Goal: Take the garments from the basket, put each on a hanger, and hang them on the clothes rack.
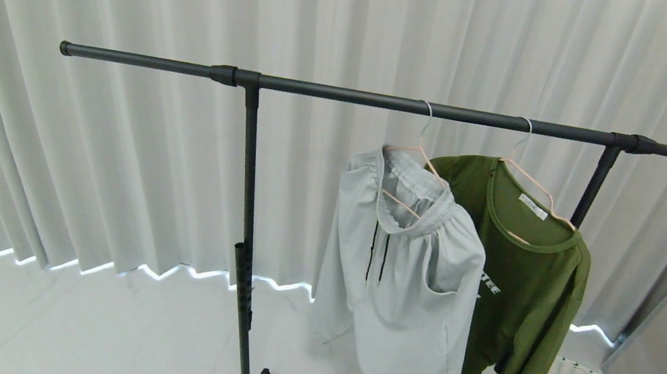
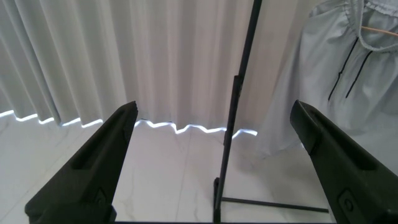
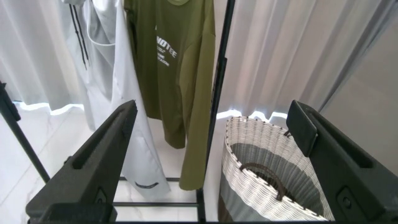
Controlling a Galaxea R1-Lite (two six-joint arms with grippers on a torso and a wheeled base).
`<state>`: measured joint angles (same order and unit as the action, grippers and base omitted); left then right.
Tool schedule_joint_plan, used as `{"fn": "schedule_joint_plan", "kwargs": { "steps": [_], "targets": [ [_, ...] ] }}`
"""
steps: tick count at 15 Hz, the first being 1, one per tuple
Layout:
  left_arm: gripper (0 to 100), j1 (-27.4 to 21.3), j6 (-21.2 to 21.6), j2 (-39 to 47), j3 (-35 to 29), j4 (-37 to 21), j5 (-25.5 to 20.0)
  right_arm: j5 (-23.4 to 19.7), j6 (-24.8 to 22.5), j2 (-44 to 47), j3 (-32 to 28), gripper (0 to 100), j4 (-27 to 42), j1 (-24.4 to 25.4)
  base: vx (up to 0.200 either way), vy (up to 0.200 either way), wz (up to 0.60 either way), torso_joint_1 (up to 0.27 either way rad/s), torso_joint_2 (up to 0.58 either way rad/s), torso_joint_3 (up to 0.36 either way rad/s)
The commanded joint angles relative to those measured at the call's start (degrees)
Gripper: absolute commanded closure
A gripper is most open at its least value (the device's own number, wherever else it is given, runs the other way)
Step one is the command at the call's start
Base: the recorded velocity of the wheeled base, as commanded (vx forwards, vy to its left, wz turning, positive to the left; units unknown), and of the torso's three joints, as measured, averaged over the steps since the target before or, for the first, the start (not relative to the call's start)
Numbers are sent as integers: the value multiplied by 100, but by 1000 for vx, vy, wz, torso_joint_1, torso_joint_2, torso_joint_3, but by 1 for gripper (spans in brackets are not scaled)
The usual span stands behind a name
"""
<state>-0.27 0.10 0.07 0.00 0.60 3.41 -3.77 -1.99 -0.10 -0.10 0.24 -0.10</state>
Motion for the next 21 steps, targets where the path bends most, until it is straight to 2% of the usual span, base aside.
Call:
{"fn": "schedule_joint_plan", "kwargs": {
  "steps": [1,21],
  "targets": [
    [0,0,-1,-7,0,2,1,-1,-3,10,1,0,2,1,0,0,0,0,0,0],
    [0,0,-1,-7,0,2,1,-1,-3,10,1,0,2,1,0,0,0,0,0,0]
  ]
}}
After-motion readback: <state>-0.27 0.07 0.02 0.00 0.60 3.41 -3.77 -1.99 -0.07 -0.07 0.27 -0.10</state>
